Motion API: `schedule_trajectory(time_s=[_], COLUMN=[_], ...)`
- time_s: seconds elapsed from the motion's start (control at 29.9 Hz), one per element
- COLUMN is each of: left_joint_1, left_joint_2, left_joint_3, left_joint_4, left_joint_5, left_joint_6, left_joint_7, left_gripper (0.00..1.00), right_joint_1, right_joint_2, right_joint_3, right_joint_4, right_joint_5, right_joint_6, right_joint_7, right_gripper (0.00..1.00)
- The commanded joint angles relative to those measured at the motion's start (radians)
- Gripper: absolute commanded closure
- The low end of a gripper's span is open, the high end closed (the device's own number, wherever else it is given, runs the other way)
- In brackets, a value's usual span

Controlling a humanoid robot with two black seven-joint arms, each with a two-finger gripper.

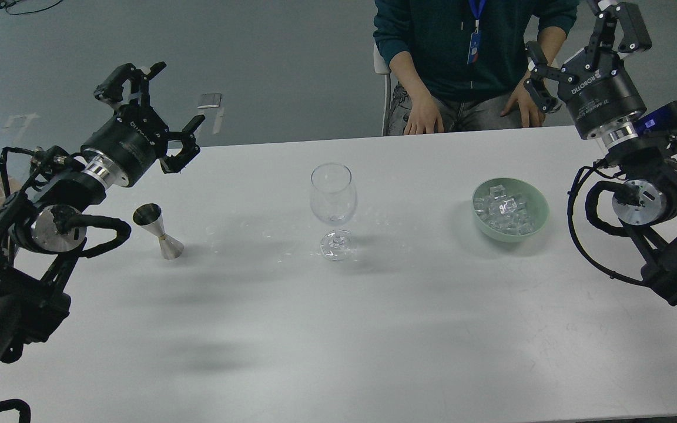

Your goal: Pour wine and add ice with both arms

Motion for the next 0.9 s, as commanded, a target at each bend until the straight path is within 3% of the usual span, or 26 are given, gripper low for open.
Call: schedule_trajectory(time_s=[0.0, 0.33, 0.7, 0.87], left_joint_1=[-0.001, -0.007, 0.001, 0.025], left_joint_2=[0.002, 0.002, -0.037, -0.038], left_joint_3=[-0.018, -0.028, -0.170, -0.156], left_joint_4=[0.013, 0.059, 0.084, 0.105], left_joint_5=[0.015, -0.006, -0.018, -0.012], left_joint_6=[-0.005, 0.012, 0.035, 0.037], left_joint_7=[-0.001, -0.014, -0.024, -0.141], left_gripper=[0.02, 0.02, 0.02, 0.02], right_joint_1=[0.003, 0.044, 0.073, 0.073], right_joint_2=[0.016, 0.080, 0.112, 0.114], right_joint_3=[0.000, 0.002, 0.000, 0.000], right_joint_4=[-0.002, -0.070, -0.070, -0.074], right_joint_5=[-0.003, -0.001, 0.008, 0.011], right_joint_6=[-0.003, -0.059, -0.074, -0.076], right_joint_7=[-0.001, -0.006, 0.000, -0.001], right_gripper=[0.00, 0.00, 0.00, 0.00])
